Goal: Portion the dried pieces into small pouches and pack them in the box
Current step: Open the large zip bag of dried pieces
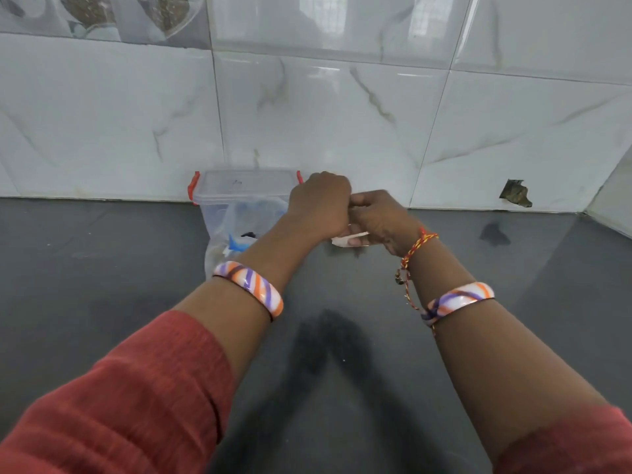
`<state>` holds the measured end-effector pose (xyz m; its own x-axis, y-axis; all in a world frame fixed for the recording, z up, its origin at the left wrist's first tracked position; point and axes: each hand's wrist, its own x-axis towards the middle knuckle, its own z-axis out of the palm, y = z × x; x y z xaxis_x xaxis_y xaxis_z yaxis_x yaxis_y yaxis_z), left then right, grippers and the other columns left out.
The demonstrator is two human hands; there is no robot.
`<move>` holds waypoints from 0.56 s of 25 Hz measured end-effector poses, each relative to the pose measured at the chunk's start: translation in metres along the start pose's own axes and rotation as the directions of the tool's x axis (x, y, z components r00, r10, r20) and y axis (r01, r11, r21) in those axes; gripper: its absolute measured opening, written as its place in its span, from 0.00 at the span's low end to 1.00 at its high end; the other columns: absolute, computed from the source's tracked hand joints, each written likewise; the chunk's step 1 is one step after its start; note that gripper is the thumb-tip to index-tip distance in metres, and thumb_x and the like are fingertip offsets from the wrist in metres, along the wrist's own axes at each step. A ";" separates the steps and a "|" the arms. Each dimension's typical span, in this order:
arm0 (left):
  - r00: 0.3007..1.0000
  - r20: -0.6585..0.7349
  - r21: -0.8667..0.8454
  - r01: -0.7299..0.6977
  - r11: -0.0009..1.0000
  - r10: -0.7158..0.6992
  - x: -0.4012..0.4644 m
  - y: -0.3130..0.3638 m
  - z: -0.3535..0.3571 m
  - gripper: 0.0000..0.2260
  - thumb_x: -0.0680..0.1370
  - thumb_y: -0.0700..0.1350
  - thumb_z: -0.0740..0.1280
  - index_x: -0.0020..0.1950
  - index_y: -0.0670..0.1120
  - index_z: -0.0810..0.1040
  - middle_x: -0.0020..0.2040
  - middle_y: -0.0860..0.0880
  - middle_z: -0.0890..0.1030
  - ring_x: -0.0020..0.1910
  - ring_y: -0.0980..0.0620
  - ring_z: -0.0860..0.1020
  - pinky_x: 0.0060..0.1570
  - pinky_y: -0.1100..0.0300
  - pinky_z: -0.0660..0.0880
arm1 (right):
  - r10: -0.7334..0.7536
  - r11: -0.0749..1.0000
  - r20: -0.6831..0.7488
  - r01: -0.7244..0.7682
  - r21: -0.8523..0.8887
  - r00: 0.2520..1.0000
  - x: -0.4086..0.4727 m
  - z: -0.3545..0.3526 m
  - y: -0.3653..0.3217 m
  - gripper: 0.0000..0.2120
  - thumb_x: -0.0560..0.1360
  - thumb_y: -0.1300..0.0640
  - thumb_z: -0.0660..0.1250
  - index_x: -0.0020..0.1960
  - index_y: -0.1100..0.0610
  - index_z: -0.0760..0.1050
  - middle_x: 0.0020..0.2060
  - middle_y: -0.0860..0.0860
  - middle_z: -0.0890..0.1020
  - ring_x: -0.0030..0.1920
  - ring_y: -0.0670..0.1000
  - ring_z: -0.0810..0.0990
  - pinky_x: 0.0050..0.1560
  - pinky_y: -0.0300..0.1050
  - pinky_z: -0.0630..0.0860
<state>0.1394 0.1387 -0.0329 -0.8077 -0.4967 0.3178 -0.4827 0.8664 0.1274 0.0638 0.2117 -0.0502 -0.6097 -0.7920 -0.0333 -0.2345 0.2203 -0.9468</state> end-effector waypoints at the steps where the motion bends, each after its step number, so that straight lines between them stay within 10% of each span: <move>1: 1.000 -0.002 -0.118 0.022 0.993 -0.023 0.009 0.010 0.010 0.11 0.74 0.38 0.64 0.55 0.42 0.78 0.55 0.42 0.78 0.56 0.42 0.76 0.44 0.56 0.69 | -0.010 1.000 -0.082 0.012 0.023 0.997 0.006 -0.011 0.005 0.10 0.74 0.69 0.61 0.46 0.56 0.77 0.33 0.50 0.78 0.25 0.42 0.77 0.27 0.32 0.74; 6: 0.934 0.078 -0.620 0.318 0.717 -0.348 0.044 0.026 0.083 0.17 0.74 0.35 0.62 0.63 0.41 0.74 0.64 0.43 0.76 0.63 0.46 0.73 0.58 0.60 0.69 | -0.019 1.000 -0.400 0.015 -0.011 0.916 0.054 -0.035 0.060 0.16 0.71 0.70 0.65 0.58 0.65 0.76 0.42 0.55 0.78 0.41 0.50 0.77 0.49 0.45 0.79; 14: 0.845 0.127 -0.462 0.514 0.723 -0.520 0.087 0.003 0.134 0.22 0.75 0.49 0.68 0.66 0.40 0.72 0.65 0.43 0.75 0.64 0.45 0.73 0.57 0.58 0.70 | -0.083 0.955 -0.330 -0.019 -0.295 0.941 0.114 -0.029 0.100 0.20 0.76 0.54 0.65 0.64 0.63 0.72 0.61 0.58 0.77 0.62 0.57 0.74 0.61 0.44 0.70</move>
<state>0.0228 0.0911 -0.1312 -0.4744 -0.8764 0.0826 -0.6078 0.3939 0.6895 -0.0512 0.1597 -0.1394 -0.8035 -0.5754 0.1525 -0.4356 0.3937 -0.8095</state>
